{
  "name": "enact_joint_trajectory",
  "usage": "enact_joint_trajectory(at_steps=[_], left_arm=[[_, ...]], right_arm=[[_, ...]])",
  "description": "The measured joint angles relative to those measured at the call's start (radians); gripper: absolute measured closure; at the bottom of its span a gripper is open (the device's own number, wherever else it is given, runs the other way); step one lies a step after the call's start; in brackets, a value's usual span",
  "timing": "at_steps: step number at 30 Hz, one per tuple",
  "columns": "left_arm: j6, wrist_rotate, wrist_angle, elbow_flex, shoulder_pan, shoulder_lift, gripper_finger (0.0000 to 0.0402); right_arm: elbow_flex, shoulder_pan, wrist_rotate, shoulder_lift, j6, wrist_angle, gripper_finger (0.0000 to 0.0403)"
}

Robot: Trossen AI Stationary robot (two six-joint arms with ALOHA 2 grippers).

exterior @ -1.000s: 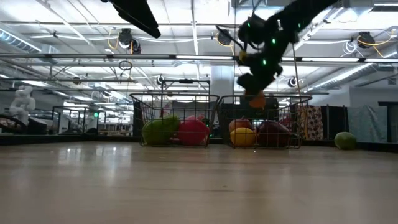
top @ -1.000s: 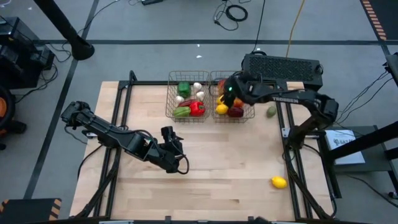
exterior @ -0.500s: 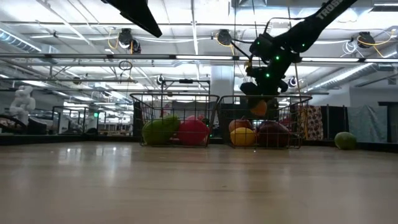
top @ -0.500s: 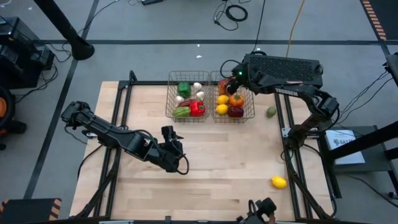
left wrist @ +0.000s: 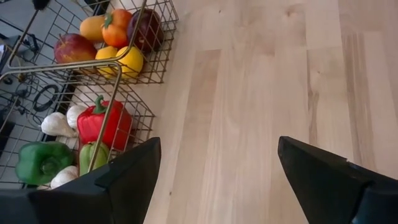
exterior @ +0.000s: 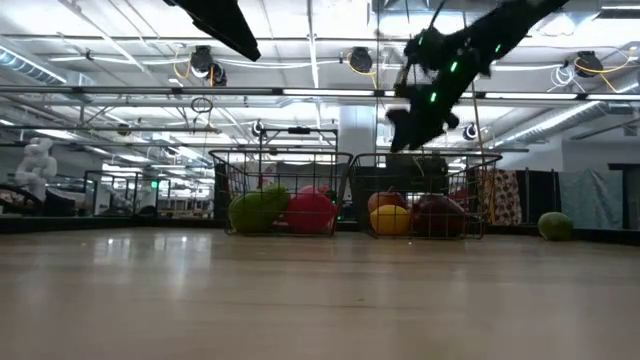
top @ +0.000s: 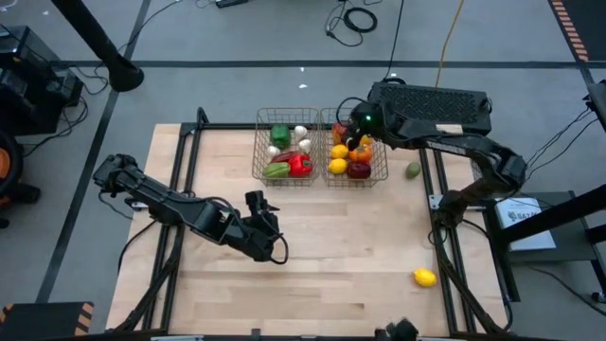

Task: Sort produce into baskets
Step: Put the green lemon into the right mesh basket

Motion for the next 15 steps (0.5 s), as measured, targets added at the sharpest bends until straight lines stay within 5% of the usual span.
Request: enact_joint_trajectory(at_steps=[8,12,15], left_arm=[[-0.001,0.0,0.0,0.0,-0.002,0.0,0.0071],[0.0,0.0,0.052,0.0,-0.002,0.0,0.0071],[0.0,0.0,0.128,0.0,-0.002,0.0,0.0071]], right_arm=[[0.001,0.267,0.076,-0.331,0.247,-0.512,0.009],[0.001,0.376,0.335,-0.414,0.488,-0.808,0.009],[-0.013,0.396,0.412,-0.441,0.677,-0.974,0.009]])
